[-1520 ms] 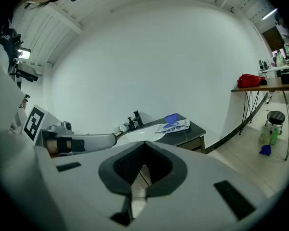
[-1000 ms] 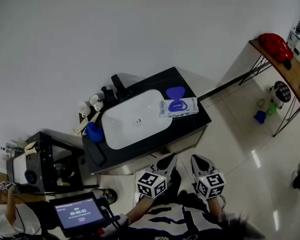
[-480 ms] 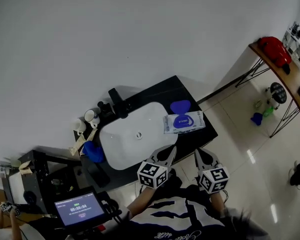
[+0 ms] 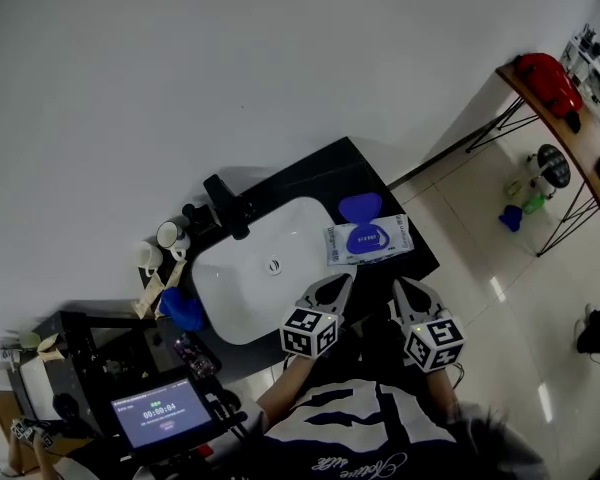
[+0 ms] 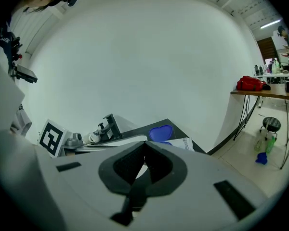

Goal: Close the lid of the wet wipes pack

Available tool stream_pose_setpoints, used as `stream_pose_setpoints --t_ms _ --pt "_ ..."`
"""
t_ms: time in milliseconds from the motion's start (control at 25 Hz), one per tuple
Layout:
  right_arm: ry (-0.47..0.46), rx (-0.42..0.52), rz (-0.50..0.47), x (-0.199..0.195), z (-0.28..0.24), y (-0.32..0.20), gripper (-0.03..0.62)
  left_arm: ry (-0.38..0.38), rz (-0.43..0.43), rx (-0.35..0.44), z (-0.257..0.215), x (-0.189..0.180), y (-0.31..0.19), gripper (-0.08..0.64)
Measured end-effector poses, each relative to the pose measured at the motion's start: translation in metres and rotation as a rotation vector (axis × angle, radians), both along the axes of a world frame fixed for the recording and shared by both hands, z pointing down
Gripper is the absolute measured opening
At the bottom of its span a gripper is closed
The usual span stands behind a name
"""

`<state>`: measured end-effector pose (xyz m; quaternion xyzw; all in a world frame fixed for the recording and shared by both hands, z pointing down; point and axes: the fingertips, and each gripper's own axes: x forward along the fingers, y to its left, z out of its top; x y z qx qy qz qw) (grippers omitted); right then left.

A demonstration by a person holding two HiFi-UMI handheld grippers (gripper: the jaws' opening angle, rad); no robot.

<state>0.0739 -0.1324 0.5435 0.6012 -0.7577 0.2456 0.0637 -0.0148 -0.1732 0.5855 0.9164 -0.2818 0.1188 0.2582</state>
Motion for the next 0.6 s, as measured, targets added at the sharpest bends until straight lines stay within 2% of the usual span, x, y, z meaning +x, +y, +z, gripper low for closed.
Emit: stream_pose_setpoints --t_ms 200,600 --pt "-0.005 -0.020 -0.049 0.010 0.011 -0.023 -0.005 -0.055 -0.034 -0.033 0.022 0.003 -0.020 0.000" --pt "0.017 -0.066 -0.195 0.047 0.034 -0.104 -0.005 -0.184 -0.128 -0.137 0.075 0.012 -0.055 -0.001"
